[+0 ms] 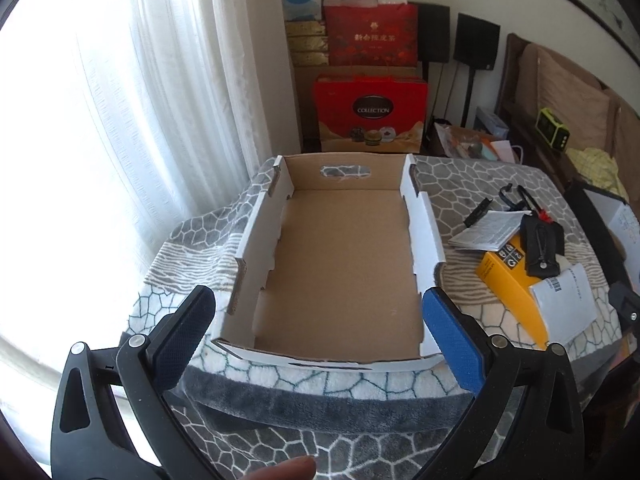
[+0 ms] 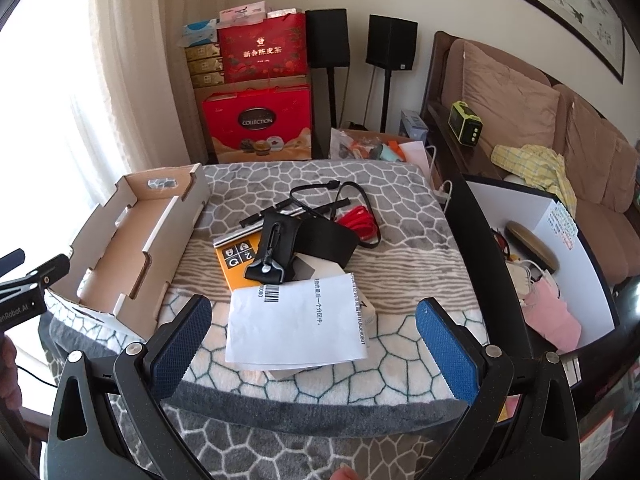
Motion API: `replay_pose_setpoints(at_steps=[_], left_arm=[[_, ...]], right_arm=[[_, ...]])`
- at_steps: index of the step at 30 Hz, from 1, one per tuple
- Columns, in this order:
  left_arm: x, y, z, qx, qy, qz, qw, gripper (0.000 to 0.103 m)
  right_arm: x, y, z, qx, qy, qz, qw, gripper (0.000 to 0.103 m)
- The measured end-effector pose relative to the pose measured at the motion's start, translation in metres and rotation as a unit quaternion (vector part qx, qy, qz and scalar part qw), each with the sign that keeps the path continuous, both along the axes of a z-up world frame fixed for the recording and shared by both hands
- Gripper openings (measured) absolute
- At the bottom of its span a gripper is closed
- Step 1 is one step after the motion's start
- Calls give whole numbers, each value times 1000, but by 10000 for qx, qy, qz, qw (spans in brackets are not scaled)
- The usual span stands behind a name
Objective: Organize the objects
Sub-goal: 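Grasp the cardboard box side wall with the left gripper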
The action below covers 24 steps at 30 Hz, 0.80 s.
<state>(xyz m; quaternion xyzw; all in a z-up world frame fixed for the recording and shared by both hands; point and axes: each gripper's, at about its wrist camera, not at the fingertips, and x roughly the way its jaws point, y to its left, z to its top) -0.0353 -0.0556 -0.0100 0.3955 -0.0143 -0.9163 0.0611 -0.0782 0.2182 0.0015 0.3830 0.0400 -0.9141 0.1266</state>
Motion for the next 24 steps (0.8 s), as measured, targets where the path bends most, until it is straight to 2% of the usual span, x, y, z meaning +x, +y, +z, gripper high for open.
replay_pose_setpoints(at_steps=[3, 5, 13, 16, 18, 22, 24], left_arm=[[-12, -20, -4, -190, -5, 146, 9997, 103], [-20, -37, -9, -179, -55, 278, 9994, 103], [-49, -88, -38, 403, -464, 390, 9973, 102], [-58, -99, -51, 647, -698, 361, 9948, 100], [-63, -104, -61, 815, -834, 306, 9927, 100], [-65, -108, -74, 920, -1015, 296, 9901, 95], [-66, -107, -78, 965, -1069, 250, 9893, 88]], right_arm=[[-8, 7, -4, -97, -118, -16, 9999, 103], [-15, 12, -5, -86, -160, -87, 9998, 102], [-32, 25, -15, -89, -350, -197, 9992, 100], [-37, 30, -23, -116, -483, -189, 9986, 95], [-41, 33, -30, -114, -612, -234, 9978, 87], [-45, 41, -42, -126, -783, -291, 9964, 84], [-45, 44, -46, -174, -847, -293, 9958, 84]])
